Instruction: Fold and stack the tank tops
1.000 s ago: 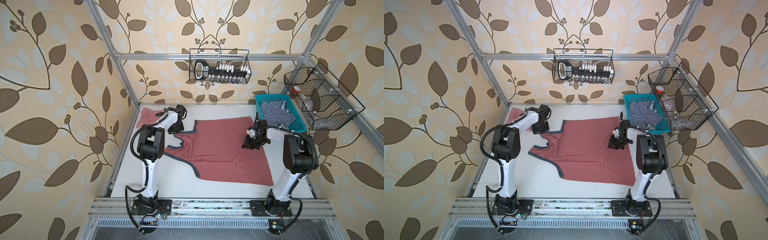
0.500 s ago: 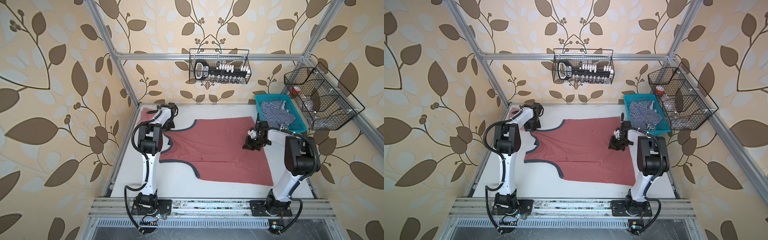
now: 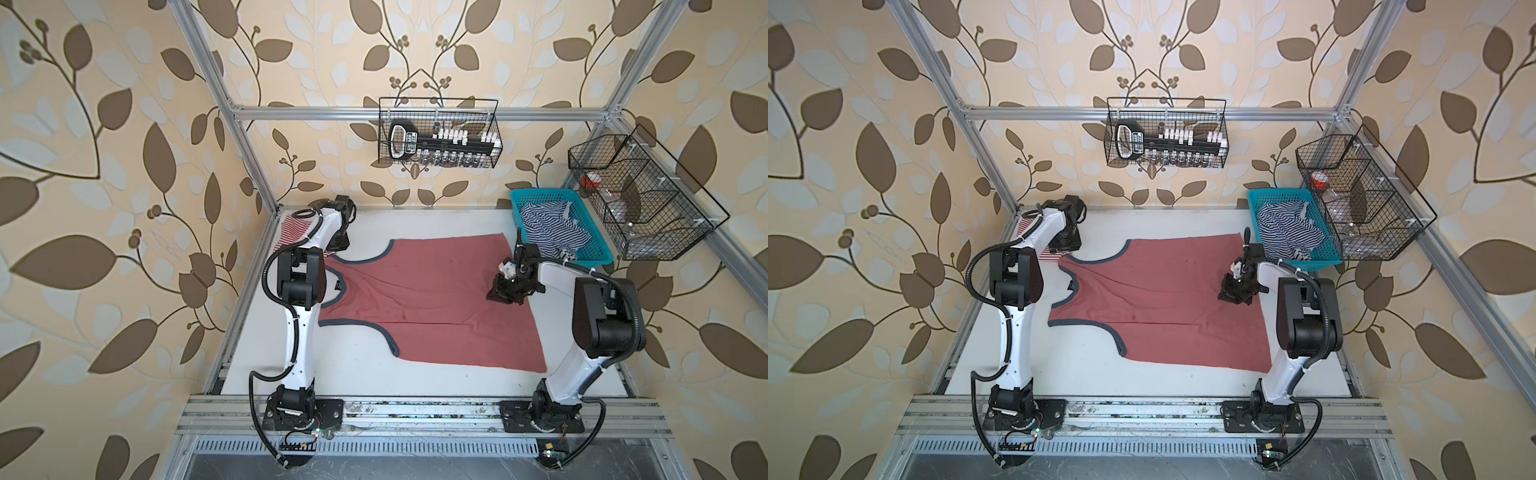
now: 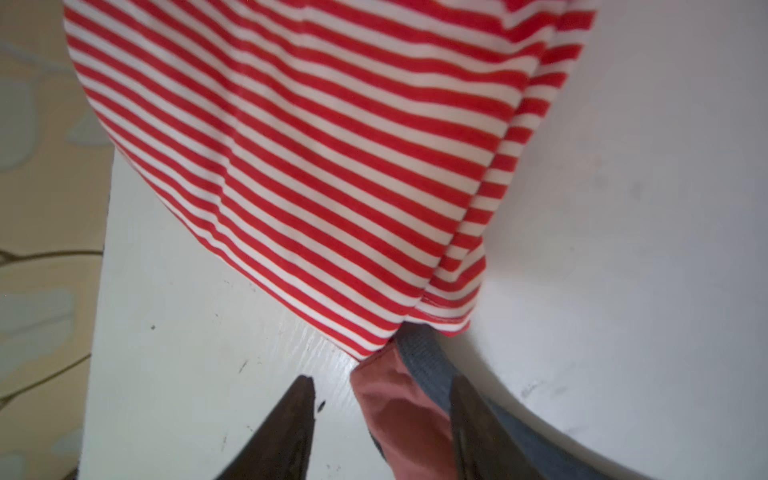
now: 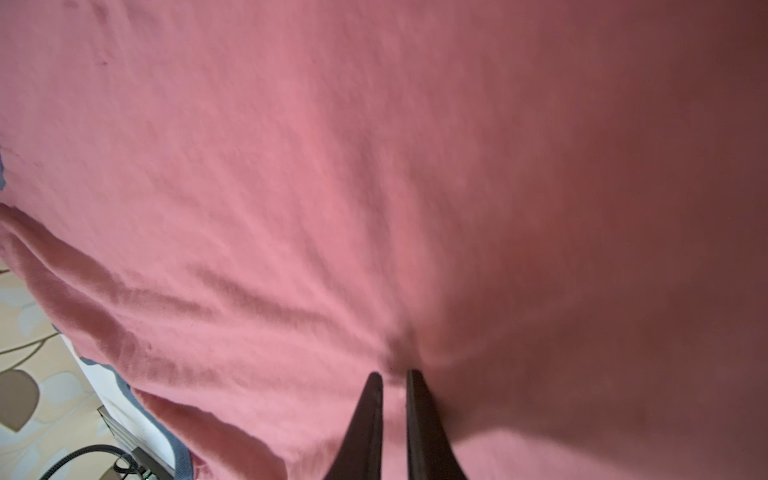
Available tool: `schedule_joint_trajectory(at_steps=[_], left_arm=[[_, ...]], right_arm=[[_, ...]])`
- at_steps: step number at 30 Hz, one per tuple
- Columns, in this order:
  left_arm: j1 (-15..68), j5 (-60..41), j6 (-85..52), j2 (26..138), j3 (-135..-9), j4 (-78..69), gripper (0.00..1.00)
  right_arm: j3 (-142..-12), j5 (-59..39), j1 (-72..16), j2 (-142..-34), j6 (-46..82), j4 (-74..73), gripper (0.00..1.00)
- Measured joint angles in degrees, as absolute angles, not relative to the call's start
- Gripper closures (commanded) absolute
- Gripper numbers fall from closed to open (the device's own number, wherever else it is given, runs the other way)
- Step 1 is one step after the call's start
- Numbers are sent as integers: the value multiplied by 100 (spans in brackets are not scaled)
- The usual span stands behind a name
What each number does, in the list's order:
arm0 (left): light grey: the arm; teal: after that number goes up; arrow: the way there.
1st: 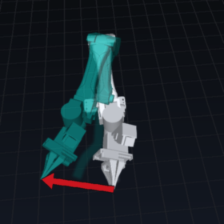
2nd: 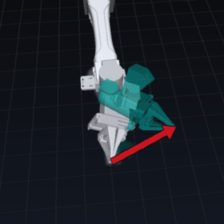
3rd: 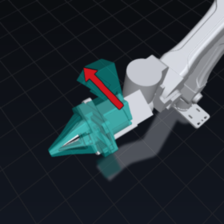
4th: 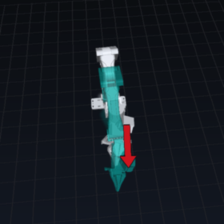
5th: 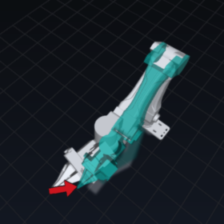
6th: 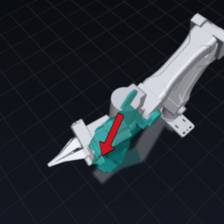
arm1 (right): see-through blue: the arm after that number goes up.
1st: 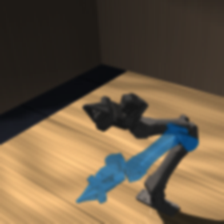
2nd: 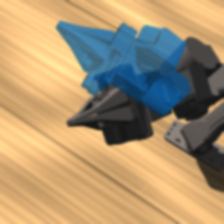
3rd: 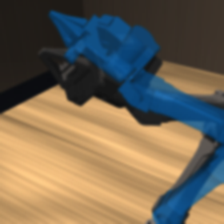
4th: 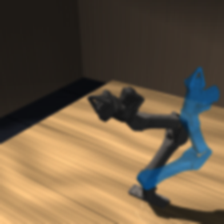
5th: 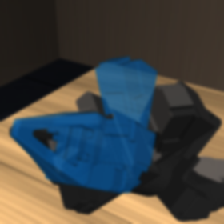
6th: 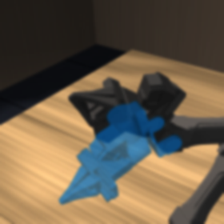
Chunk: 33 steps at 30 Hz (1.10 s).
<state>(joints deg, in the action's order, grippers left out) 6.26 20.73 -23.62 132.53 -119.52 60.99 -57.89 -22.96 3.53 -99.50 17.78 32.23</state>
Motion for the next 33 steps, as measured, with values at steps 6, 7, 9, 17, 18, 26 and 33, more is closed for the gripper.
schedule_joint_trajectory(at_steps=[6,7,9,17,18,26,33], left_arm=[[642,1568,-2449,12092,-11550,5916,38],[661,1446,-2471,11782,-11323,5843,38],[749,1107,-2569,10908,-10606,5636,38],[2602,-239,-3138,8584,-7946,4783,39],[2873,-370,-3192,8545,-7658,4696,39],[3789,-672,-3597,8287,-6104,4451,39],[4217,-714,-3750,8154,-5651,4139,38]], right_arm=[[-5776,-1966,355,-8591,1761,3546,64],[-5776,-1844,355,-8396,1750,3632,63],[-5776,-1476,355,-8088,1750,3874,63],[-5103,-250,377,-7564,2067,4683,63],[-4950,-117,377,-7417,2150,4783,63],[-4449,609,200,-6252,2899,5393,63],[-4193,1107,-158,-6307,3597,5778,62]])
